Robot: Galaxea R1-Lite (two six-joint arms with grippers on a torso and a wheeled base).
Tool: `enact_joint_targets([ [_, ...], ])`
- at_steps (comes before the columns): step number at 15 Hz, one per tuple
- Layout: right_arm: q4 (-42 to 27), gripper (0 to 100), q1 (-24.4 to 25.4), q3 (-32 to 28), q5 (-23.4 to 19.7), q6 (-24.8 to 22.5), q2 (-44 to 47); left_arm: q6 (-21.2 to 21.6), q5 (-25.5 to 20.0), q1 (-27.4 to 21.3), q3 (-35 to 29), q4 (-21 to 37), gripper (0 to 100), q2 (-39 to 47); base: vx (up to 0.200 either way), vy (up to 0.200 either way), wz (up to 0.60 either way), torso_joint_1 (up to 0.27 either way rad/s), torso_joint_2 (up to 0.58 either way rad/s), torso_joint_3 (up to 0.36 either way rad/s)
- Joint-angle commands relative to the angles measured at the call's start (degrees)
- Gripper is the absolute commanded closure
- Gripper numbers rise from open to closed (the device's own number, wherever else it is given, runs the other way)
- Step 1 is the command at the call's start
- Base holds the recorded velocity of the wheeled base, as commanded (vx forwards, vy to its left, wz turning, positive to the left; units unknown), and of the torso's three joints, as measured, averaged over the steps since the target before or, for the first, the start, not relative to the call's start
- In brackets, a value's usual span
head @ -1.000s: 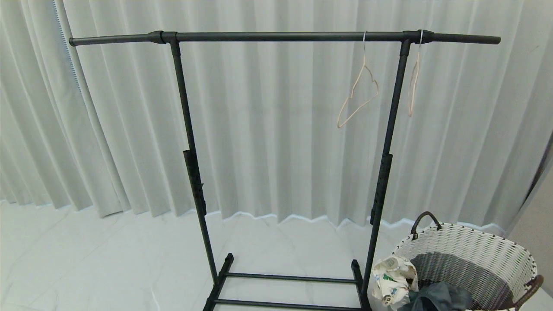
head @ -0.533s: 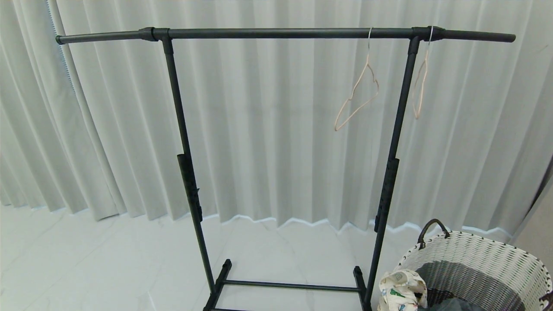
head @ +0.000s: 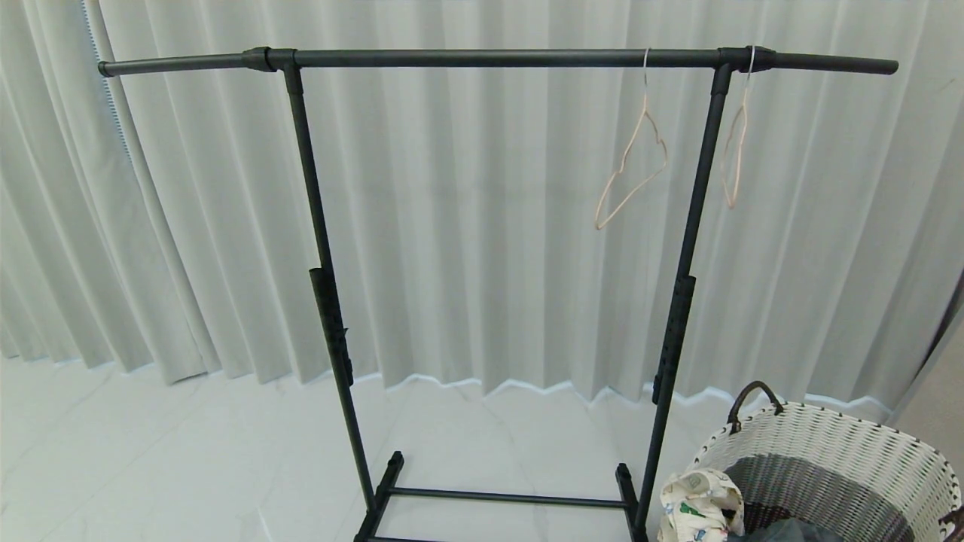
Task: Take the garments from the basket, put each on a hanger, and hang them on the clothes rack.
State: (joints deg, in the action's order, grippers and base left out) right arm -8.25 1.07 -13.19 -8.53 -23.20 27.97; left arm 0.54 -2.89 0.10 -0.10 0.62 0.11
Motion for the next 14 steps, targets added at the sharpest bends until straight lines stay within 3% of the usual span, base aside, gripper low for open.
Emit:
enact_joint_targets([
  [1,-0.01,0,1.12,3.52,-0.43,-8.44,22.48,-0.01,-0.01,-0.01,0.01,-0.01,0,-0.02,0.0,0.0,0.0,0.0,0.0,0.0],
  [3,1.13,0,3.32,5.46,-0.43,-10.99,28.9,-0.01,-0.01,-0.01,0.01,-0.01,0,-0.02,0.0,0.0,0.0,0.0,0.0,0.0],
  [5,8.34,0,6.93,8.71,-0.34,-11.43,38.3,-0.01,-0.01,-0.01,0.01,0.08,0,-0.02,0.0,0.0,0.0,0.0,0.0,0.0],
  [9,23.72,0,7.45,10.82,-0.26,-11.34,56.06,-0.01,-0.01,-0.01,0.01,-0.01,0,-0.02,0.0,0.0,0.0,0.0,0.0,0.0],
  [14,27.33,0,7.72,2.91,-0.26,-11.34,68.45,-0.01,-0.01,-0.01,0.01,-0.01,0,-0.02,0.0,0.0,0.0,0.0,0.0,0.0],
])
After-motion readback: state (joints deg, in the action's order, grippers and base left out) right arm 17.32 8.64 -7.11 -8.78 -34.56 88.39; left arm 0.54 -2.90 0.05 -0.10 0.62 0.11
